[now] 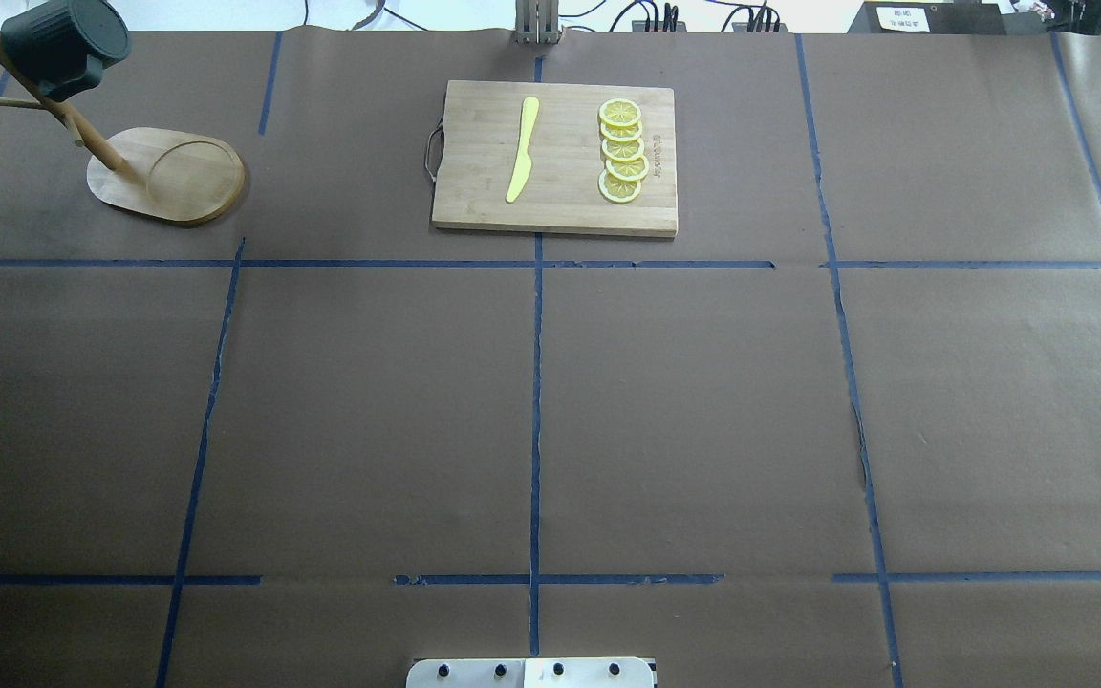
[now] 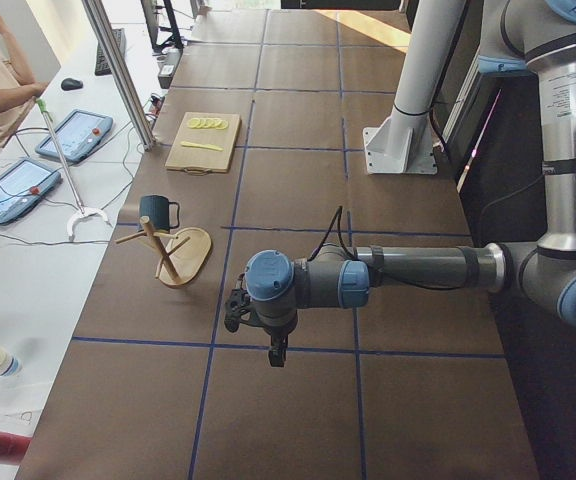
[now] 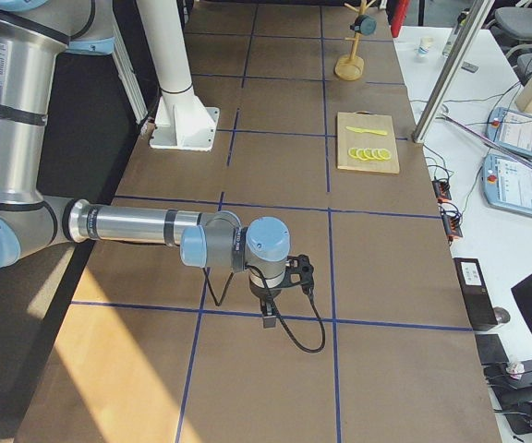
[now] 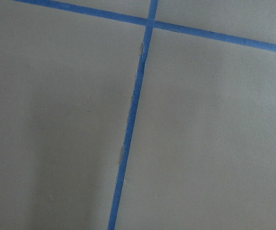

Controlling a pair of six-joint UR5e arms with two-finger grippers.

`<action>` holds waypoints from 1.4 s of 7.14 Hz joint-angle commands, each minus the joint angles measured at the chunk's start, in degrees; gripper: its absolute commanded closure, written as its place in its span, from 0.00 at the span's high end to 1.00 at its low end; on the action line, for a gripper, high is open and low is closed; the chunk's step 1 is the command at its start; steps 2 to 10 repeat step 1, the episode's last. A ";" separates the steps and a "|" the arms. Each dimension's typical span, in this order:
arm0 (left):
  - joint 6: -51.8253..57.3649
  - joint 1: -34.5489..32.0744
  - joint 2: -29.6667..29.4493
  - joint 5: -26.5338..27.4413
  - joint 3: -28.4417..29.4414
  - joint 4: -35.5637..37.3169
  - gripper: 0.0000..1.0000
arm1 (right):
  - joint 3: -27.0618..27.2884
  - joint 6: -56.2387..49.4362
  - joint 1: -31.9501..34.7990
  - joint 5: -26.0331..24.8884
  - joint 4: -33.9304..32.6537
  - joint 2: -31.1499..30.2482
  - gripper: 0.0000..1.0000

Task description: Hang cup on storage rack

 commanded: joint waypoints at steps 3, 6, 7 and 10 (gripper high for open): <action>-0.09 -0.01 0.03 0.00 -0.05 0.03 1.00 | -0.03 0.00 0.00 0.05 -0.09 -0.07 1.00; -0.09 -0.01 0.03 0.00 -0.05 0.03 1.00 | -0.03 0.00 0.00 0.05 -0.09 -0.07 1.00; -0.09 -0.01 0.03 0.00 -0.05 0.03 1.00 | -0.03 0.00 0.00 0.05 -0.09 -0.07 1.00; -0.09 -0.01 0.03 0.00 -0.05 0.03 1.00 | -0.03 0.00 0.00 0.05 -0.09 -0.07 1.00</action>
